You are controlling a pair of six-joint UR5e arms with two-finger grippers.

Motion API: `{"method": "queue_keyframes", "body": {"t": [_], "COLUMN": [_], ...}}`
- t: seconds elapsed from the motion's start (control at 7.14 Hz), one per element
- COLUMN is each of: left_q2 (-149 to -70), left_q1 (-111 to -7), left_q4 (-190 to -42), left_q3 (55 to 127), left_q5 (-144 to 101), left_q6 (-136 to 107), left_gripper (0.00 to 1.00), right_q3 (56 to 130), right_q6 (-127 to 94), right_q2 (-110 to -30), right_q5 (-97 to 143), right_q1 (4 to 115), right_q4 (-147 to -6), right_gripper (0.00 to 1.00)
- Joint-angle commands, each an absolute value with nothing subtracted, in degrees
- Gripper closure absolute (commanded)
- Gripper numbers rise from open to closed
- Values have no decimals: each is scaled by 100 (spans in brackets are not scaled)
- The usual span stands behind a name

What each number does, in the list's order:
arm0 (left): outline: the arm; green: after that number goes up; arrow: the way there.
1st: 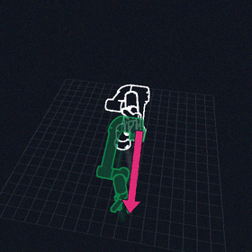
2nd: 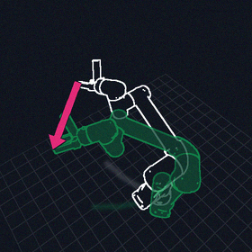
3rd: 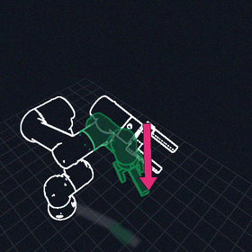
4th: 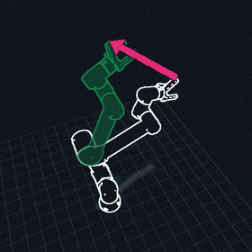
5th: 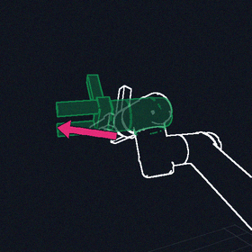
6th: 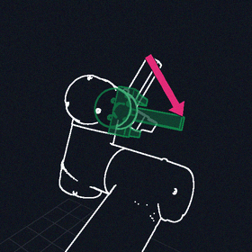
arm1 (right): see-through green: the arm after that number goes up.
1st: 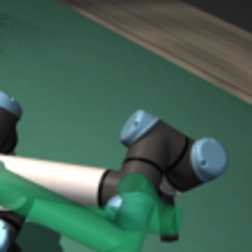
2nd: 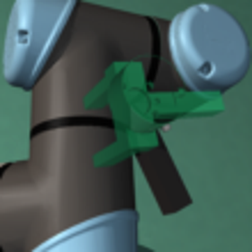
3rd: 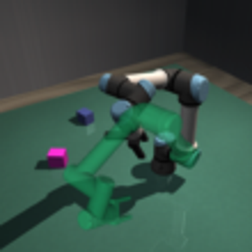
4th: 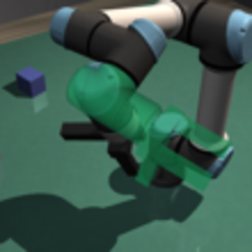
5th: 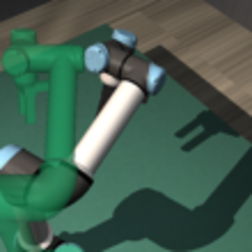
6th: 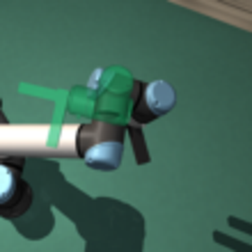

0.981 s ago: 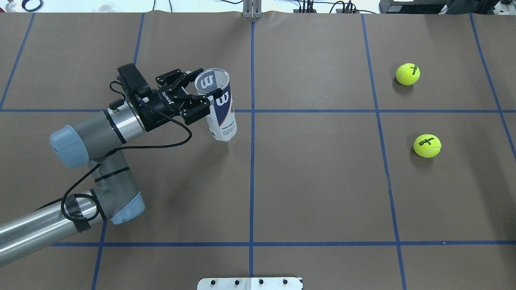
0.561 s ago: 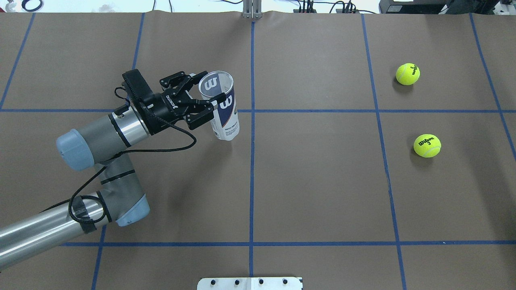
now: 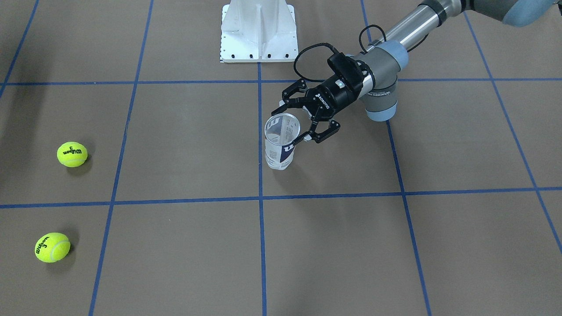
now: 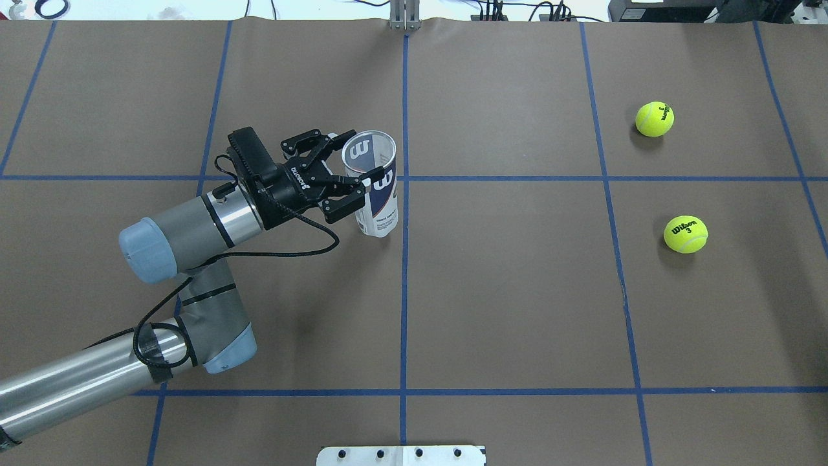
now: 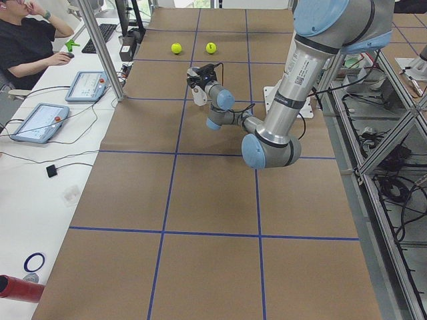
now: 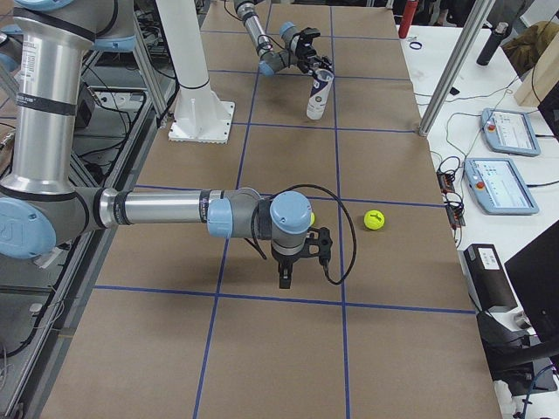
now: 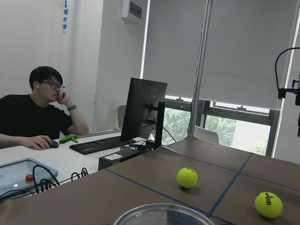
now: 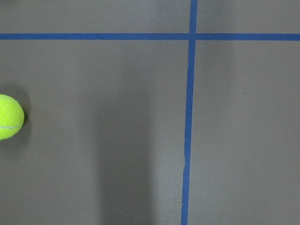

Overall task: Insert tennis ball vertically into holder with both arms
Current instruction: 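Lower the upright can onto the table with the left gripper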

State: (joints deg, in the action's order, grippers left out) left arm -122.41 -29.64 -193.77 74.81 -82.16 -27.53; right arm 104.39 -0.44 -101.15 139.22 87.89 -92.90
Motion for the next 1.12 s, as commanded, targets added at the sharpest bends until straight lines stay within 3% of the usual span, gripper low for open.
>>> {"method": "queue_keyframes", "body": {"t": [0.0, 0.42, 0.98], "left_q2": [-12313, -12305, -12287], "left_q1": [-2918, -2865, -2856], "left_q4": [-19380, -19380, -19397], "left_q3": [7444, 7436, 7436], "left_q5": [-8218, -8218, -8227], "left_q6": [-2751, -2751, -2751], "left_gripper": [50, 45, 28], "right_q3": [10424, 10415, 10415], "right_q6": [-44, -44, -44], "right_q2": [-10116, -10116, -10107], "right_q5": [13922, 13922, 13922], "right_q1": [8789, 8789, 8789], "right_q4": [-9290, -9290, -9290], "right_gripper": [0, 0, 0]}}
